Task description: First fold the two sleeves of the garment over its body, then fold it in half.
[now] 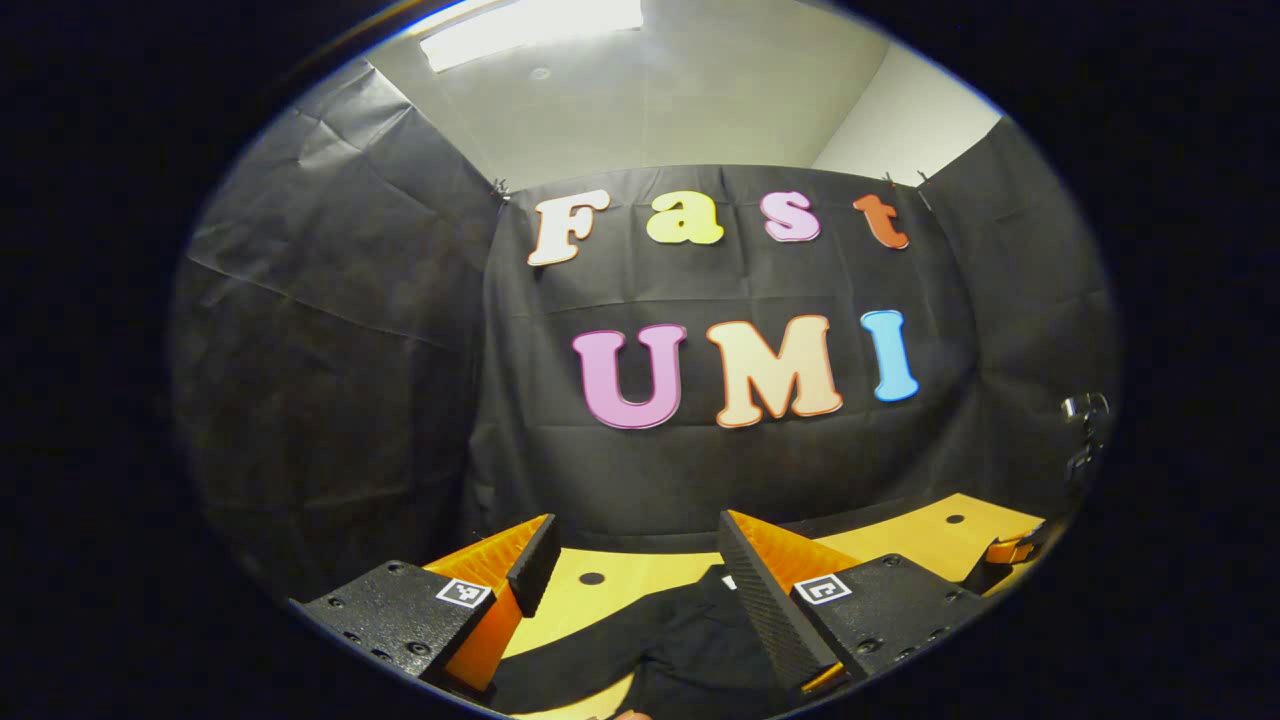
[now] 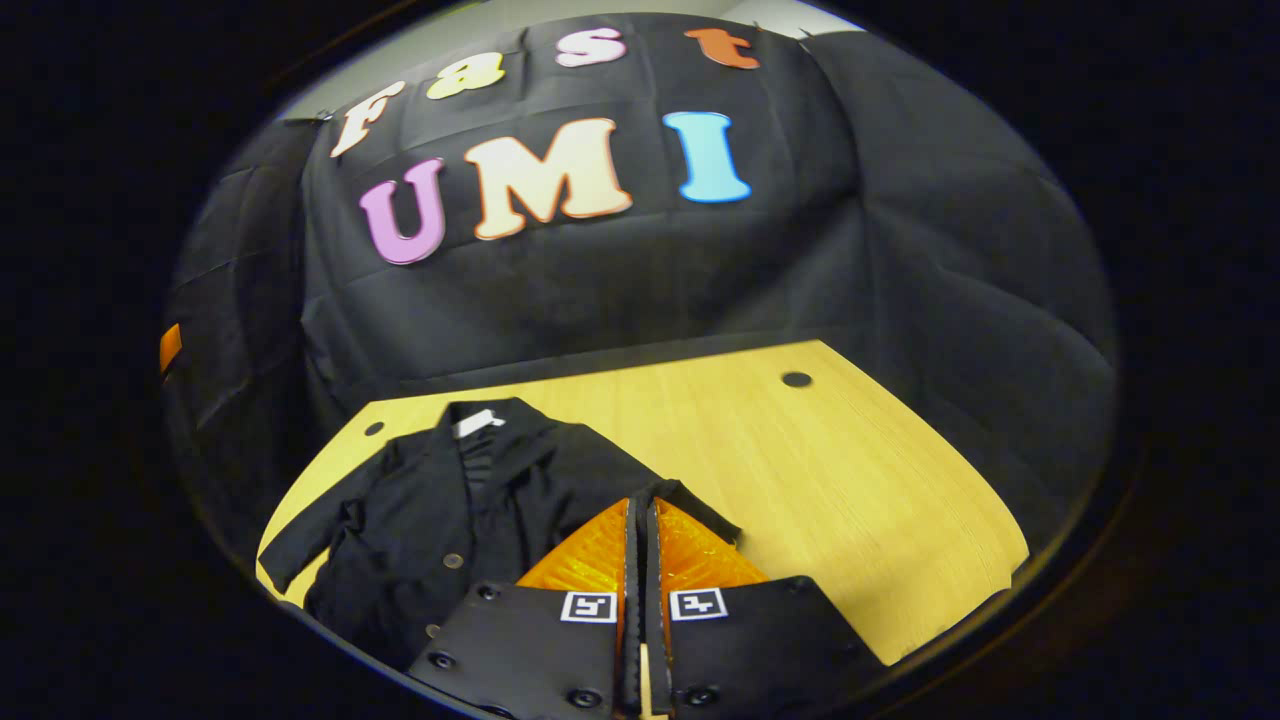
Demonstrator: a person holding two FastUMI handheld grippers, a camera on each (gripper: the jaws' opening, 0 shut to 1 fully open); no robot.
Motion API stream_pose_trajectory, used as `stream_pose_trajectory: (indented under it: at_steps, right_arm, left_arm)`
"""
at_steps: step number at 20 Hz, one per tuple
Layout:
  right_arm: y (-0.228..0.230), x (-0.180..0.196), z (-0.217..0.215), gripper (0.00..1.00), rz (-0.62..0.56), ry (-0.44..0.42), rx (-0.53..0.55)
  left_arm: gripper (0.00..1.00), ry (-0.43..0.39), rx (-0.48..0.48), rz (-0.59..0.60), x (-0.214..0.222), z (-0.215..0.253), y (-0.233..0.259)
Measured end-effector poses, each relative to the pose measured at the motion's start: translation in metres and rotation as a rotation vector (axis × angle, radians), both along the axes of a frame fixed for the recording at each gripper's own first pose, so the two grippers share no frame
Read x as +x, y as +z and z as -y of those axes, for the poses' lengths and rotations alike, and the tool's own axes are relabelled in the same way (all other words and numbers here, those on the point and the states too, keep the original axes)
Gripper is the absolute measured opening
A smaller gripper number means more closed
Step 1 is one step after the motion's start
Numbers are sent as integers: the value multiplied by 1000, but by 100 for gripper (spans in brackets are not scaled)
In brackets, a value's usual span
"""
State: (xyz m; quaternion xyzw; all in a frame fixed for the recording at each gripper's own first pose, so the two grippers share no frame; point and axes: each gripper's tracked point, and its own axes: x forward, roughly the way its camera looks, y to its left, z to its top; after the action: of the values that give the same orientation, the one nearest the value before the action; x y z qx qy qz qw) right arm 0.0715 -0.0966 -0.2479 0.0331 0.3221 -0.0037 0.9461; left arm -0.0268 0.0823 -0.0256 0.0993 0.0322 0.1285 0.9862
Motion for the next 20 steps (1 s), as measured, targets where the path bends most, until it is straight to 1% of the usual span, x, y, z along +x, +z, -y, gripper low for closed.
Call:
stream_pose_trajectory:
  at_steps: [1,3,4,7,9,13,15,16,19,20]
  right_arm:
    - [3,8,-19,5,14,31,-1]
    - [5,18,-58,5,28,91,1]
    - [5,23,-78,5,31,122,2]
    - [-2,34,-135,5,26,208,-4]
    - [-10,39,-173,5,11,262,1]
    - [-20,47,-236,5,-1,323,18]
    - [-24,54,-264,5,5,338,33]
    - [-26,56,-277,5,4,344,36]
    - [-33,60,-312,5,-6,367,64]
    - [-33,59,-322,37,-12,368,86]
  left_arm:
    - [96,20,0,-3,-5,-14,-1]
    - [96,63,-5,-13,-15,-42,-3]
    - [94,84,-7,-17,-20,-54,-5]
    - [94,136,-7,-33,-35,-91,-10]
    - [96,159,-6,-53,-43,-114,-16]
    - [96,203,-21,-102,-64,-153,-35]
    - [94,224,-28,-129,-72,-169,-45]
    - [96,229,-29,-140,-75,-176,-49]
    - [96,241,-38,-164,-82,-194,-60]
    - [94,247,-48,-172,-84,-201,-64]
